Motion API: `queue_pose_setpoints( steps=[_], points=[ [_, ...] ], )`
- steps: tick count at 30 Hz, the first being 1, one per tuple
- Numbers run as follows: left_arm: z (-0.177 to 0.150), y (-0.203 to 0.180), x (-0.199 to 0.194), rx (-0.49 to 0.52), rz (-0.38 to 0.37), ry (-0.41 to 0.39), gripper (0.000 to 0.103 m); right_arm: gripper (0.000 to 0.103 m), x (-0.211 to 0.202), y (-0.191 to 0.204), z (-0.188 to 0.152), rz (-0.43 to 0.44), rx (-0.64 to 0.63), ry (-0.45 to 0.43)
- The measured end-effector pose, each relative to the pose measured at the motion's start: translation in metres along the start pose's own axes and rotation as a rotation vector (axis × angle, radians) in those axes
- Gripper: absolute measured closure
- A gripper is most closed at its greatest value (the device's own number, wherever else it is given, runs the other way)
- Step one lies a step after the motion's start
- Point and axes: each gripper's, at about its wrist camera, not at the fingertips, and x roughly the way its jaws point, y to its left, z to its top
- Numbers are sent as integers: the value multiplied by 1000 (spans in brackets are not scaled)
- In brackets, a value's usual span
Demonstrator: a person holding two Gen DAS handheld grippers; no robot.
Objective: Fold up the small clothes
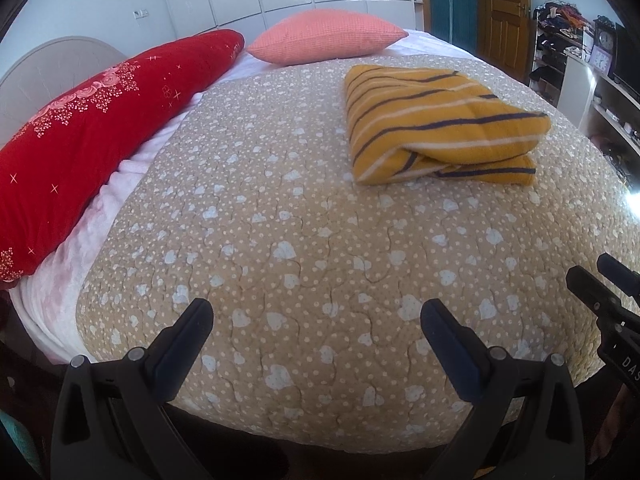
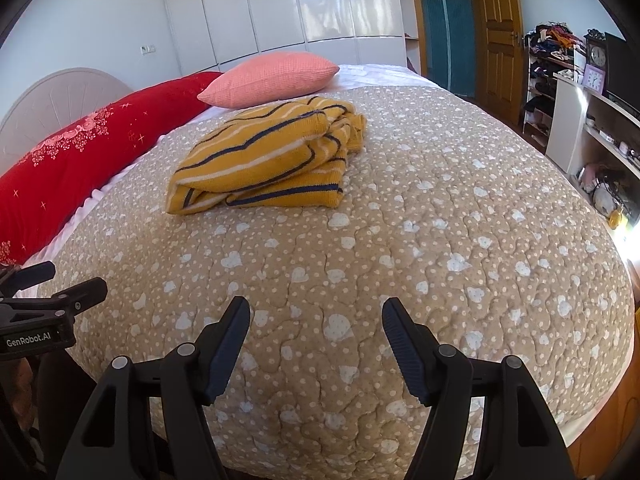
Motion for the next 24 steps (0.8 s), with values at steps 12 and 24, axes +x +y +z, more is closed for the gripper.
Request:
queue_pose_setpoints(
  steps=[12,24],
  points=[
    [-6,-4,10,8,-52,46,0,29,3,2,-2,3,-9,8],
    [-16,-10,29,-33,-173,158,0,28,7,0,-3,4,-4,21]
  ],
)
